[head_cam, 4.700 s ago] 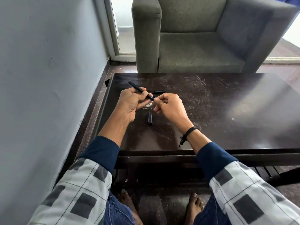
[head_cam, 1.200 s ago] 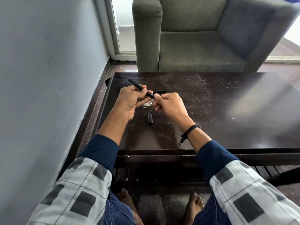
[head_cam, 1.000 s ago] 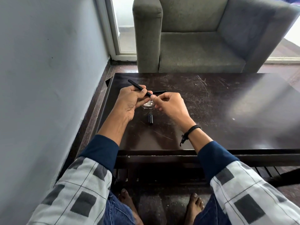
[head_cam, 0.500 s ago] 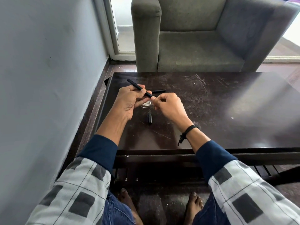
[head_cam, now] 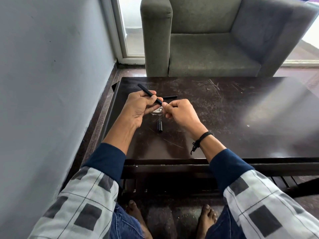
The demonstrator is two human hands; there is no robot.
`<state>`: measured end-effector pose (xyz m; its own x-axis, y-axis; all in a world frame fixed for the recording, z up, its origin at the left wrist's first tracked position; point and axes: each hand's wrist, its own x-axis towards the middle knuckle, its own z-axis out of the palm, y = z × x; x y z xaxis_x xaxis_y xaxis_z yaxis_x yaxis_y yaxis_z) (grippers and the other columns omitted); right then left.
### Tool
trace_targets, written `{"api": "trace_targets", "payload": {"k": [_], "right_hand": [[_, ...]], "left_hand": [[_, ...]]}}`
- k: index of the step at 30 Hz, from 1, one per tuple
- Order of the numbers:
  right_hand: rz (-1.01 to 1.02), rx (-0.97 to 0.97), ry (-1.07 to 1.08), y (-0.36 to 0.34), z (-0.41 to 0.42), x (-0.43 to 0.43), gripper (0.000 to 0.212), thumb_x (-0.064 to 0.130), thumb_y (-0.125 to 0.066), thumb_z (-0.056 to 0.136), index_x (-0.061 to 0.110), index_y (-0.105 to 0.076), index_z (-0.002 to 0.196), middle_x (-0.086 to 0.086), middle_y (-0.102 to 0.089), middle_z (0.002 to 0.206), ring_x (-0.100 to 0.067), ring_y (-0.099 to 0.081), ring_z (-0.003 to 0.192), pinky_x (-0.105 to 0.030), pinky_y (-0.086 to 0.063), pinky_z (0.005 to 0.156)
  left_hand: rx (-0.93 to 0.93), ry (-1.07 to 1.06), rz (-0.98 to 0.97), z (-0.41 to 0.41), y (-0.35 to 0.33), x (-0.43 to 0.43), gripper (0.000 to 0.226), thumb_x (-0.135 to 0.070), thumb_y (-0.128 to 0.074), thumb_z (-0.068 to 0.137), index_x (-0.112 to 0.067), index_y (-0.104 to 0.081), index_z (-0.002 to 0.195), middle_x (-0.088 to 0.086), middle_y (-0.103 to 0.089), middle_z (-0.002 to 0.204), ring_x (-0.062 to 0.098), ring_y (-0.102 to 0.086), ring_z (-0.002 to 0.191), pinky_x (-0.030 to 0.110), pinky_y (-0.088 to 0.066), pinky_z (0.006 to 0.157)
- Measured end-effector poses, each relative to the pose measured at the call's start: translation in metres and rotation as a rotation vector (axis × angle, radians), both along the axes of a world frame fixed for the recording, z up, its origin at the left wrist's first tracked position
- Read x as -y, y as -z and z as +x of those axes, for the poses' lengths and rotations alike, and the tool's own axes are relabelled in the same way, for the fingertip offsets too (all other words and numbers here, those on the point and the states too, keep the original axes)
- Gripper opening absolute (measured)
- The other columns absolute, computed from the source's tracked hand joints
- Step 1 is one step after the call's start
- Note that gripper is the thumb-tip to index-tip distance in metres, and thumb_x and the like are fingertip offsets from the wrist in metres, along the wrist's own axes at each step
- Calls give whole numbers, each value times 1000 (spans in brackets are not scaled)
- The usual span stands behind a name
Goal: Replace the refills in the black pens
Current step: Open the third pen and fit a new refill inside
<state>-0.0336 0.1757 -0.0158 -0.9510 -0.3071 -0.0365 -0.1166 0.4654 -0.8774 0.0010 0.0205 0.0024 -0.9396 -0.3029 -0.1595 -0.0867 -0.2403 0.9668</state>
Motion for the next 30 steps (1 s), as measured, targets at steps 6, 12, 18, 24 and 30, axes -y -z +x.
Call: {"api": "trace_targets", "payload": {"k": [6,12,18,24,30], "right_hand": [[-269,256,-70,-3,2,-3,36,33,-62,101,9,-70,74,-2,-62,61,-8,-55,50,-20,-44,55],[-29,96,80,5,-4,0,44,53,-56,99,16,-75,84,1,-74,79,-15,-67,70,-30,-54,70],[533,-276,-234,7,7,1,29,10,-63,90,33,-72,105,7,-65,110,-24,-65,102,-38,-53,86],[687,-471,-394,15,11,1,22,12,-61,95,27,-70,108,2,-54,115,-26,-57,107,-37,-39,69],[680,-401,-383,18,8,3,8,22,-63,96,27,-64,103,6,-61,116,-24,-59,107,-36,-42,72]], "left_hand": [[-4,19,-22,-1,-2,0,16,8,-54,96,-2,-63,104,12,-75,85,16,-76,81,25,-60,69],[-7,-166,18,-5,-1,11,15,7,-55,95,-6,-63,93,14,-71,87,19,-74,87,31,-62,77],[0,-299,31,-4,-4,23,16,5,-57,95,-8,-64,90,11,-70,89,19,-73,92,31,-62,80],[9,-277,11,-5,-2,21,14,3,-59,95,-9,-65,94,8,-73,87,18,-74,96,28,-61,82],[17,-276,-3,-5,-1,22,13,2,-60,95,-8,-66,98,12,-75,94,18,-75,95,28,-61,81]]}}
